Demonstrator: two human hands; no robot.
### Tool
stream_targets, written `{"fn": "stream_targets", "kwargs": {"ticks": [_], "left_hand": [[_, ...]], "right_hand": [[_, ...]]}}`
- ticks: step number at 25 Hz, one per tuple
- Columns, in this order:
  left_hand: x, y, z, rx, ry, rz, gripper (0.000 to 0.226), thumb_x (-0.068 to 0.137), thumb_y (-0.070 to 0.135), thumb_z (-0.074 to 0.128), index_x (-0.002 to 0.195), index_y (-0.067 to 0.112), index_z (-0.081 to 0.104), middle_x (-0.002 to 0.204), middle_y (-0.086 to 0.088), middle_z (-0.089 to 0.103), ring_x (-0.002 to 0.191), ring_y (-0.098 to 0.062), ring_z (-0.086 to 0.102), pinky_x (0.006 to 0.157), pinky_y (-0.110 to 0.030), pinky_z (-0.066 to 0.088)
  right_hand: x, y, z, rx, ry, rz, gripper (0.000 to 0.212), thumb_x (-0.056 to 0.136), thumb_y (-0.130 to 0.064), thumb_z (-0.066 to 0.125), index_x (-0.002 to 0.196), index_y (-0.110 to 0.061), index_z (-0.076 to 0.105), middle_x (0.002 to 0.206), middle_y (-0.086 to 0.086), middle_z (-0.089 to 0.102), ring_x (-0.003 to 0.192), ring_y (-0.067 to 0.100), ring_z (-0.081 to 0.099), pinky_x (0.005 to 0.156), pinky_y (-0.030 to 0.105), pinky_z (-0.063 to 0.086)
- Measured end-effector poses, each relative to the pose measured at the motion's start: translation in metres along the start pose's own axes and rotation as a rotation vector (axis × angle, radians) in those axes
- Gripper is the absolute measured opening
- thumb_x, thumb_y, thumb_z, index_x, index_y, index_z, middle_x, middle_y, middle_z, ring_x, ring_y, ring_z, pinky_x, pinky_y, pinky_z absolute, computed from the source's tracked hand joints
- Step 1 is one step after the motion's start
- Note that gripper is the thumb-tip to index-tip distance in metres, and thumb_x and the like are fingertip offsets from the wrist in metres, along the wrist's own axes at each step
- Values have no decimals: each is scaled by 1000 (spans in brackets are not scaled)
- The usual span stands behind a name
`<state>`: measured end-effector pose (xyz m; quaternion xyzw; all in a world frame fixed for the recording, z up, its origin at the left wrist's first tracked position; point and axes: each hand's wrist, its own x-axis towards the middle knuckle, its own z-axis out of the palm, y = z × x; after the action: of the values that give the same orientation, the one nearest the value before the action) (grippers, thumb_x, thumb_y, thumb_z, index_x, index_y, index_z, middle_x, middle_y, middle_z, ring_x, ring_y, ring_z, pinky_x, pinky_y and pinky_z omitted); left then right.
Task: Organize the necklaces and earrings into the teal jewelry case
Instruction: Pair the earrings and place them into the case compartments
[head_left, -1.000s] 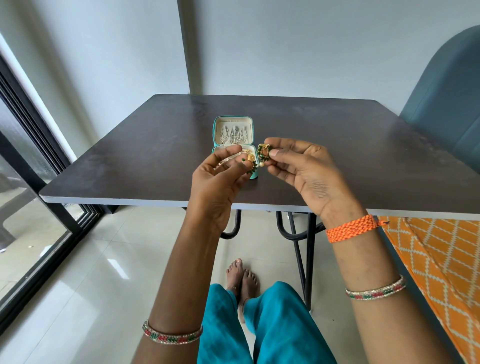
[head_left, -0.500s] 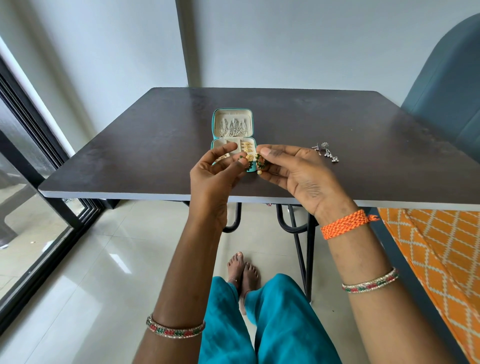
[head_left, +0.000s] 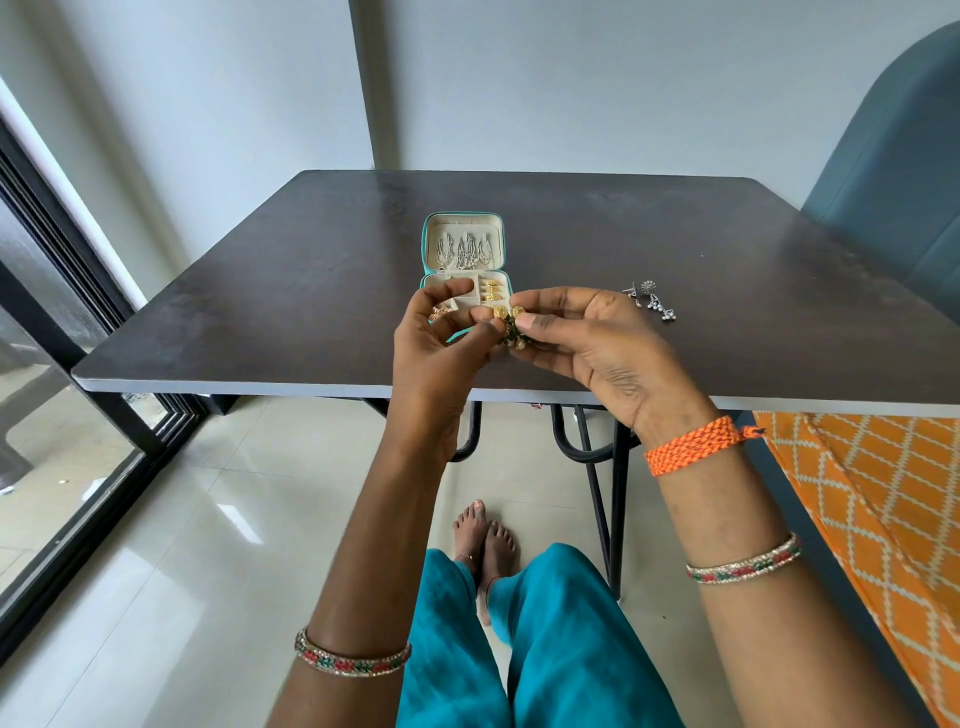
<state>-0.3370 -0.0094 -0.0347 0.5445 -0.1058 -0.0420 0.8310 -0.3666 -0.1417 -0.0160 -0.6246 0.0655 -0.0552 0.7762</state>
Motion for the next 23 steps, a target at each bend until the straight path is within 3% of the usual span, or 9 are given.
{"fn": "stream_targets", "kwargs": {"ticks": [6,11,15,18,23], "left_hand": [[3,-1,-7,13,16,30,37,82,-11,62,115,5,54,70,3,69,68,-8,68,62,-19,54],[5,3,-11,-7,-25,-7,39,82,-11,62,116,4,53,84,-10,65,72,-14,69,61,-23,56],[10,4,-14,131,-23,81,34,80,-8,66,111,6,56,87,-9,66,83,-20,66,66,-23,56],[12,4,-15,196,-7,143,32,79,-7,68,107,7,58,87,-6,67,83,-14,65,71,-20,55],[12,1,-15,167,-5,126,30,80,-5,67,105,8,58,87,-7,68,84,-17,66,70,-22,56]], "right_hand": [[1,0,-3,-69,65,-28,14,80,-2,69,87,-13,71,86,4,72,79,13,68,70,24,59],[4,0,-4,-48,66,-57,16,79,2,67,84,-12,72,75,-1,74,74,9,70,71,24,59],[8,0,-4,-29,68,-76,15,81,2,66,85,-12,71,78,0,74,75,11,71,72,26,59],[12,3,-2,-140,101,-111,14,80,-4,70,82,-18,72,83,-1,73,79,8,66,67,22,52],[18,8,5,-41,83,-135,13,82,0,66,84,-12,63,78,6,69,62,9,62,58,19,52]]}}
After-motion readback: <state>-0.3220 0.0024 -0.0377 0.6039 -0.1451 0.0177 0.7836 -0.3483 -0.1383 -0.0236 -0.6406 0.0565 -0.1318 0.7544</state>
